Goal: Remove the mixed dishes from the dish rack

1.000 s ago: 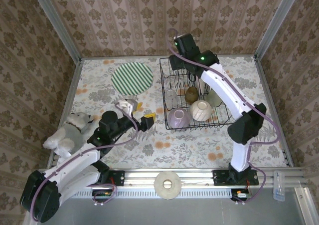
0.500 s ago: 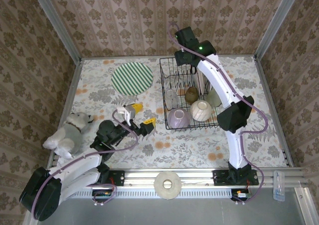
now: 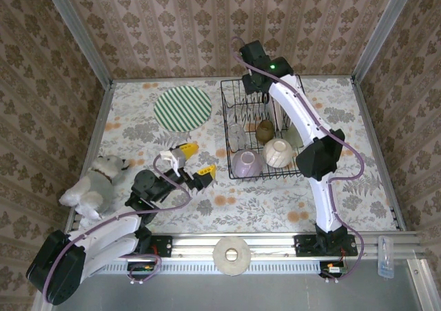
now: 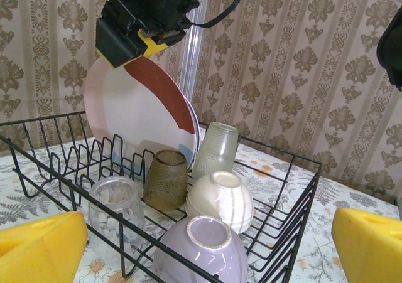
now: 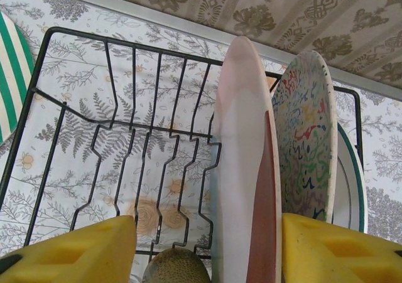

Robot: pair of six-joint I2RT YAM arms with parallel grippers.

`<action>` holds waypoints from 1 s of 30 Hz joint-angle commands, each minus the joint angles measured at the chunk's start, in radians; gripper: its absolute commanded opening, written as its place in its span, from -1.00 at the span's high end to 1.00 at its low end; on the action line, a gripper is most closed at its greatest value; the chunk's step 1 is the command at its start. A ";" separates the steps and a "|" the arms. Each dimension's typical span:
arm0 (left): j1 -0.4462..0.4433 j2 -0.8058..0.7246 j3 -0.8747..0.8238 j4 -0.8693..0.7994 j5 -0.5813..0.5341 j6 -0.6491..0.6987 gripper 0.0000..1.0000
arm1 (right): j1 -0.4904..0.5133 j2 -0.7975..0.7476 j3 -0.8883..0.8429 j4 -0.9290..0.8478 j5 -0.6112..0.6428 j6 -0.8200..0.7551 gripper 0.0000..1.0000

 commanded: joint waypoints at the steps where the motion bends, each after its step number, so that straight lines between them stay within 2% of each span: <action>1: -0.008 -0.014 -0.012 0.055 0.018 0.012 -1.00 | -0.002 0.030 0.059 -0.052 0.033 -0.015 -0.16; 7: -0.008 -0.026 -0.012 0.040 0.004 0.012 -1.00 | -0.001 0.048 0.068 -0.070 0.081 -0.017 -0.04; 18: -0.008 -0.035 -0.005 0.020 0.001 0.000 -1.00 | 0.001 0.071 0.065 -0.085 0.136 -0.019 0.07; 23: -0.009 -0.038 -0.005 0.019 -0.002 -0.003 -1.00 | 0.009 0.087 0.065 -0.097 0.212 -0.024 0.19; 30: -0.009 -0.039 -0.005 0.014 -0.005 -0.003 -1.00 | 0.010 0.090 0.064 -0.104 0.207 -0.009 0.39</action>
